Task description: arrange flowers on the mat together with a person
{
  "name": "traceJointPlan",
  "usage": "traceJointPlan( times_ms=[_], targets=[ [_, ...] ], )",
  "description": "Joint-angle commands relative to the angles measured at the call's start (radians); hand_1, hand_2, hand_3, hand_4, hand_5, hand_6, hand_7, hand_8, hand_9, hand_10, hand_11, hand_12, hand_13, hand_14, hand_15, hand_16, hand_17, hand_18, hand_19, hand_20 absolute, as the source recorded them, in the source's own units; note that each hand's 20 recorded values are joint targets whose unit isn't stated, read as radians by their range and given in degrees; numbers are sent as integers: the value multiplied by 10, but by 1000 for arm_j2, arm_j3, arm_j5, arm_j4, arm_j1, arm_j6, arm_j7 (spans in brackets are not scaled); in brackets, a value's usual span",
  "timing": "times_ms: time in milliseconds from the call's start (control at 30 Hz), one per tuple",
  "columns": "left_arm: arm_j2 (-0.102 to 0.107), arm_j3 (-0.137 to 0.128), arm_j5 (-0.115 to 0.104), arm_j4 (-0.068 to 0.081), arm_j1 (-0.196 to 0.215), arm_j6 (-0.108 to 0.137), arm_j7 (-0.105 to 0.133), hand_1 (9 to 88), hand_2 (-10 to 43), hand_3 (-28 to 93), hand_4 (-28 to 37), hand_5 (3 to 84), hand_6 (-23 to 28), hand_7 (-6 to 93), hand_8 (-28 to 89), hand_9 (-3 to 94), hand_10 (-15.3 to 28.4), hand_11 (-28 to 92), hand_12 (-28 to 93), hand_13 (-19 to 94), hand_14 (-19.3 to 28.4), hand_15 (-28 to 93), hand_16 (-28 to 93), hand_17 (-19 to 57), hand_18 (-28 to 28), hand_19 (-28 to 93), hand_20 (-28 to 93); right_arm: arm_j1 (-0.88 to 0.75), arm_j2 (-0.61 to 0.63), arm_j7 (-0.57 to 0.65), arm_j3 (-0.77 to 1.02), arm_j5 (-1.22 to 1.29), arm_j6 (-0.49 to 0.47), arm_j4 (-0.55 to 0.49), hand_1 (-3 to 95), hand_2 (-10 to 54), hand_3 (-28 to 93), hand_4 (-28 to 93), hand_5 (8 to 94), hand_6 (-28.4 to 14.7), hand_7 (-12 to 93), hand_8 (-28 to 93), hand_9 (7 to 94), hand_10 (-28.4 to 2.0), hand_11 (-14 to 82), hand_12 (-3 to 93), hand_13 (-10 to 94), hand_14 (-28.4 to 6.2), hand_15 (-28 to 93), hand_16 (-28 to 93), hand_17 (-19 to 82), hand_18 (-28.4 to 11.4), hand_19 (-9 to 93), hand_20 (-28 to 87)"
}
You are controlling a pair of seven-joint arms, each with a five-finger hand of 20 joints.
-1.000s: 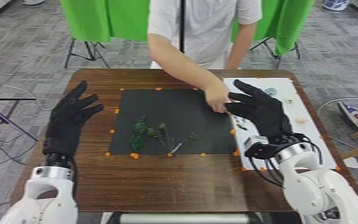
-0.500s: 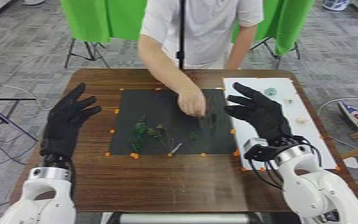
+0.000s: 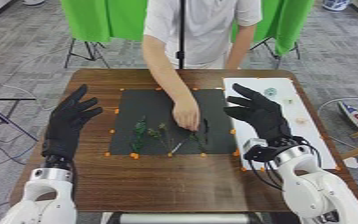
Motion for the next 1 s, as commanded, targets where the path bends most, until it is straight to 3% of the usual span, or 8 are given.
traceJointPlan(
  times_ms=[33,400,467,700,833,900,1000],
  targets=[
    [-5,6,-3,4,4,6,1,198,69,781,-283,354,42,86,-78,377,174,226,98,282,256,483,-75,-90,238,435,141,-5,-2,-16,-1,0,8,-3,133,79,808,-283,418,34,168,-133,442,-144,101,144,371,-178,300,160,54,-200,448,199],
    [-5,8,-5,6,-3,8,4,199,70,781,-283,354,44,85,-77,378,174,228,99,282,257,485,-75,-90,238,436,142,1,-1,-17,4,-12,17,-8,134,79,808,-283,421,32,169,-133,447,-145,105,145,378,-177,317,161,58,-197,452,199],
    [3,12,-13,6,-1,14,12,199,71,781,-283,353,44,85,-77,377,173,227,98,282,256,484,-76,-90,238,436,142,7,7,-13,6,-33,38,-13,136,77,809,-283,421,31,169,-133,451,-146,111,147,381,-176,332,163,58,-198,457,202],
    [7,13,-14,4,3,18,20,199,71,782,-283,351,45,86,-76,377,176,226,97,282,257,487,-76,-90,238,436,142,18,63,44,45,-213,122,-39,160,62,810,-278,428,24,171,-131,489,-166,232,166,422,-166,533,136,87,-214,551,237],
    [5,11,-13,3,6,19,22,199,71,782,-283,350,46,86,-76,377,176,226,98,282,257,485,-77,-90,238,437,142,21,115,166,73,-387,159,-54,194,42,801,-265,441,19,181,-133,507,-166,324,184,468,-161,631,126,124,-220,611,253],
    [4,10,-11,1,8,18,19,199,72,781,-283,350,46,87,-76,376,176,226,98,282,257,486,-76,-90,238,437,142,33,162,216,45,-477,238,-48,227,33,794,-258,445,17,184,-134,519,-158,368,188,491,-153,659,122,145,-218,641,258],
    [2,10,-7,0,9,17,11,200,71,782,-283,350,46,87,-76,377,176,226,98,282,257,486,-76,-90,238,437,141,50,201,335,34,-617,231,-36,265,21,792,-253,474,10,198,-137,564,-153,430,193,546,-136,690,125,182,-213,682,261]
  ],
)
